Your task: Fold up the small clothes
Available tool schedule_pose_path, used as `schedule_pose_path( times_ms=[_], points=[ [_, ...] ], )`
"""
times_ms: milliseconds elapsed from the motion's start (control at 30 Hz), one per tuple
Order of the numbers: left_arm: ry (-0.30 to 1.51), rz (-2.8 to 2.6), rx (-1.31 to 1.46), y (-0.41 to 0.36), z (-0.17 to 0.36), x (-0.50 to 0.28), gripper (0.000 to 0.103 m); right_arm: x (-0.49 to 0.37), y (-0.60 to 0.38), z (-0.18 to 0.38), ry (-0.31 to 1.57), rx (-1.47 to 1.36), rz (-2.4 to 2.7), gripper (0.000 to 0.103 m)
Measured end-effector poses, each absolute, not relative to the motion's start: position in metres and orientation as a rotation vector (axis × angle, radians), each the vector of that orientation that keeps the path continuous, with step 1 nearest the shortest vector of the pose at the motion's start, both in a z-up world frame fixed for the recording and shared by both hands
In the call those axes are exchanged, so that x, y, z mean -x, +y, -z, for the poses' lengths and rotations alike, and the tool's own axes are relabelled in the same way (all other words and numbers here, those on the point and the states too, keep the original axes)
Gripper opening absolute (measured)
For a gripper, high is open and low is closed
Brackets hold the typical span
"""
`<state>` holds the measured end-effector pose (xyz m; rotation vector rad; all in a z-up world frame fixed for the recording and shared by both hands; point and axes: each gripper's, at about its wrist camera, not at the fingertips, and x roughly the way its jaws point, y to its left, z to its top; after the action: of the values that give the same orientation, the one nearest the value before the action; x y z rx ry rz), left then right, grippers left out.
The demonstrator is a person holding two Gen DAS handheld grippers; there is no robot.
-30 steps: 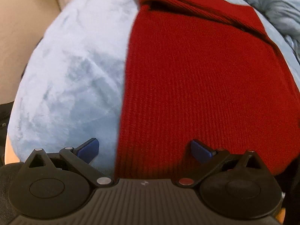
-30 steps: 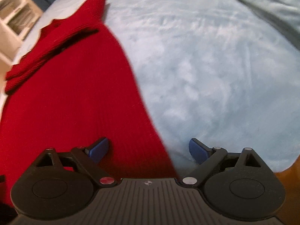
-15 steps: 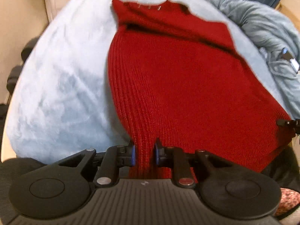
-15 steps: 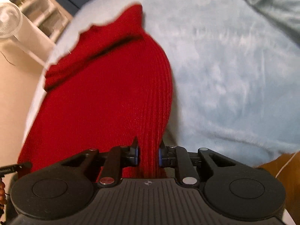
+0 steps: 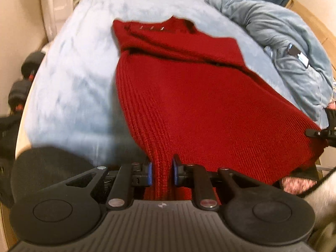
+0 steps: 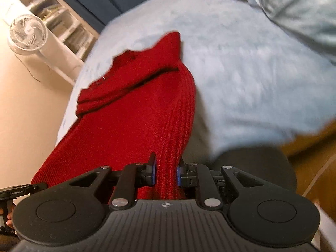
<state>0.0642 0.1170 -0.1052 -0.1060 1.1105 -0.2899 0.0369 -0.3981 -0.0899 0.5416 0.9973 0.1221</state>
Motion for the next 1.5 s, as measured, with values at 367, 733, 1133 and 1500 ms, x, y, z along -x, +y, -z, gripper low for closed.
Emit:
schedule_pose_path(
  times_ms=[367, 733, 1133, 1500],
  points=[
    [1.160, 0.286, 0.226, 0.134, 0.101, -0.095, 0.019, -0.085, -0.395, 0.069, 1.118, -0.605, -0.125, 0.018],
    [0.972, 0.197, 0.300, 0.145, 0.048, -0.336, 0.029, -0.349, -0.407, 0.020, 1.039, -0.691, -0.010, 0.025],
    [0.944, -0.068, 0.368, 0.174, 0.121, -0.420, 0.087, -0.370, -0.438, 0.125, 0.869, -0.683, 0.164, 0.082],
    [0.960, 0.015, 0.003, 0.093, 0.170, -0.438, 0.013, -0.390, -0.407, 0.169, 0.813, -0.482, 0.123, 0.018]
  ],
)
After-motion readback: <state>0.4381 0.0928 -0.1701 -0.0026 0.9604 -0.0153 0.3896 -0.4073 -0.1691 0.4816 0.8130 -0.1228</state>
